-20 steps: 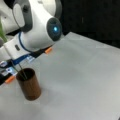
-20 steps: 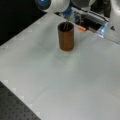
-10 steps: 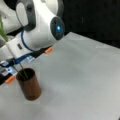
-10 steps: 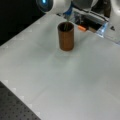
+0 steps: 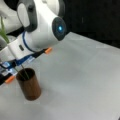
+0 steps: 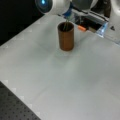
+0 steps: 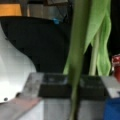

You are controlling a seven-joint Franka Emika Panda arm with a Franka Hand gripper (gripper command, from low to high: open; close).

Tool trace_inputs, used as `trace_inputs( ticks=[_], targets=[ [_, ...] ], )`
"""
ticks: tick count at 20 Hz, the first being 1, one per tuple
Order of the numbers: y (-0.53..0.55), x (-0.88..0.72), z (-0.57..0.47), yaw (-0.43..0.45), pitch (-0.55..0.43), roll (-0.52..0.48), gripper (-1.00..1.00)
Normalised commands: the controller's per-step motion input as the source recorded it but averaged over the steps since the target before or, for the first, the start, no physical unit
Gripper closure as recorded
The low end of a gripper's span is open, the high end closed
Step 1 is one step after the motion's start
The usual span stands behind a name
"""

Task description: Flower insertion into a vase

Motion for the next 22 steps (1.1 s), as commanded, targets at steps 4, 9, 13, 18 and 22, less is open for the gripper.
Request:
trace_inputs(
  ticks=[4, 9, 13, 18, 22],
  targets=[
    [-0.09, 0.41, -0.16, -0.035, 0.146, 0.057, 1.0],
    [-0.07, 0.35, -0.16, -0.043, 0.117, 0.049, 1.0],
    [-0.04, 0.32, -0.2, -0.058, 0.055, 0.06, -1.0],
    [-0.03, 0.27, -0.15, -0.08, 0.022, 0.086, -1.0],
    [-0.05, 0.21, -0.01, -0.088, 0.011, 0.079, -1.0]
  ],
)
